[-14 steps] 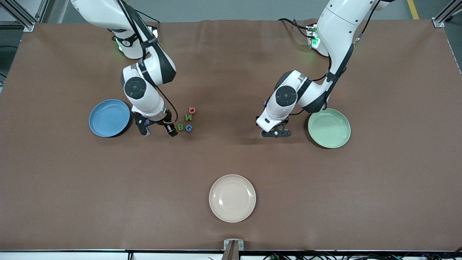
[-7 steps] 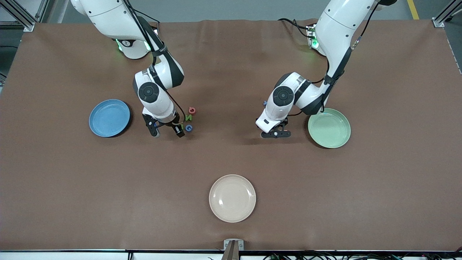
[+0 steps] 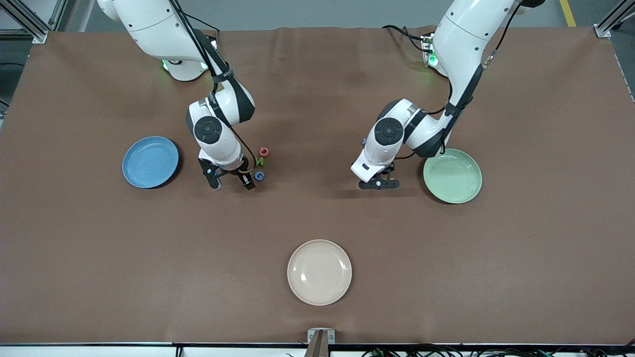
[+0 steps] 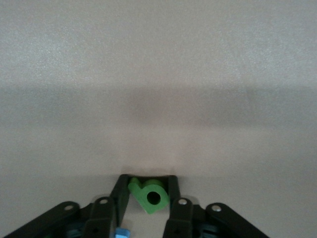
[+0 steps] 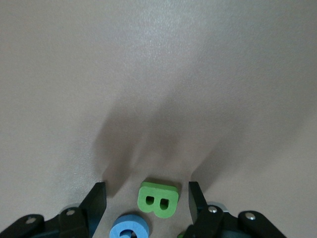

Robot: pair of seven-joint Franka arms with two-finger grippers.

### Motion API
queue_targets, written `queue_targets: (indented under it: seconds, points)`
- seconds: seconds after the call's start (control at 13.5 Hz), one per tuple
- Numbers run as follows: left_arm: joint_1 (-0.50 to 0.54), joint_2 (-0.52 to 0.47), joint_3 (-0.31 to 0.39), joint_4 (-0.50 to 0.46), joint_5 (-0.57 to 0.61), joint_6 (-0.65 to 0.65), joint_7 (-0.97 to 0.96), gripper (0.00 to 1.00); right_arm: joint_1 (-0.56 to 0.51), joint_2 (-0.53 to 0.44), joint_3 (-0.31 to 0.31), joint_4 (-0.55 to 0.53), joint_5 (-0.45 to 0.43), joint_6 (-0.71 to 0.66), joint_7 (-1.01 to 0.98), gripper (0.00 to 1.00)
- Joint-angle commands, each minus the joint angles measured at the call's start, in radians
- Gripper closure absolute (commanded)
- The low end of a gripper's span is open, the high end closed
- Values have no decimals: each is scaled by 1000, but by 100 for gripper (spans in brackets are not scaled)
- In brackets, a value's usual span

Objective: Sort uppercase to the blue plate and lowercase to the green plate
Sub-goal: 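Place the n on the green plate while the right gripper places B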

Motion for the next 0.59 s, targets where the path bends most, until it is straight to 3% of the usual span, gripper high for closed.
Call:
queue_targets:
  seconds: [0.0,0.3,0.52]
  points:
    - [-2,5,1,4,21,9,-55,76,21,11,-11,-3,0,19,13,29]
    - [17,-58,0,-7,23,-42,-43,80,29,12,-11,-5,1,15,13,43]
    - [80,-153,-8,-26,24,-169,39,81,27,11,-11,-5,0,9,10,64]
